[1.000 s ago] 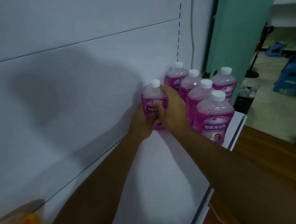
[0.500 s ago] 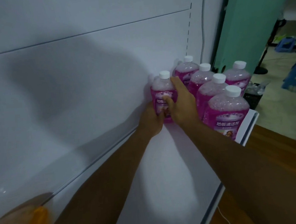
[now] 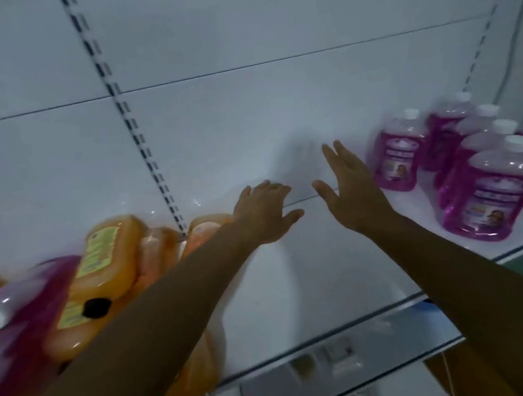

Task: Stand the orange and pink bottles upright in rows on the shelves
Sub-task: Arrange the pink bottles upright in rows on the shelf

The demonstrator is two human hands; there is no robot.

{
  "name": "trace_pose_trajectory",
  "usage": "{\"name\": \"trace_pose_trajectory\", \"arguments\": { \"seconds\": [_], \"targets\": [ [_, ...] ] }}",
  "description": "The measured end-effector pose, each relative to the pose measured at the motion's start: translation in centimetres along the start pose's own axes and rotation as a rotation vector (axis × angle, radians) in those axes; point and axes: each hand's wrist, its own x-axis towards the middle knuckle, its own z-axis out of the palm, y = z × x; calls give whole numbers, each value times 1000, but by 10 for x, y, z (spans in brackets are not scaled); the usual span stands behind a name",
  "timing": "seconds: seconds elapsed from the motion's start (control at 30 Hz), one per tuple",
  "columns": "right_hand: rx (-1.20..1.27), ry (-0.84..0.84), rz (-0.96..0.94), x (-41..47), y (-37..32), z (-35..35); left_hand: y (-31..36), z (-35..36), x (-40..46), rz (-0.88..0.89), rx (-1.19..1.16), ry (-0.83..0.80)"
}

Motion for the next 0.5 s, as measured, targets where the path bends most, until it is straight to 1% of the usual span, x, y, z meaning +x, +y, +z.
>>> {"name": "trace_pose_trajectory", "arguments": {
  "seconds": [0.13,0.2,0.33,0.5],
  "targets": [
    [49,-128,-108,-12,-63,13,-46,-39,-81,-172,90,-17],
    [67,-172,-149,-15,-98,24,-70,-59,-122,-249,118,4],
    [168,-198,-301,-23,-181,55,-127,-95,-209,-417,97,95],
    [183,-304,-450,-39,-293,105,-209,-125,-311,-600,63,240]
  ]
}}
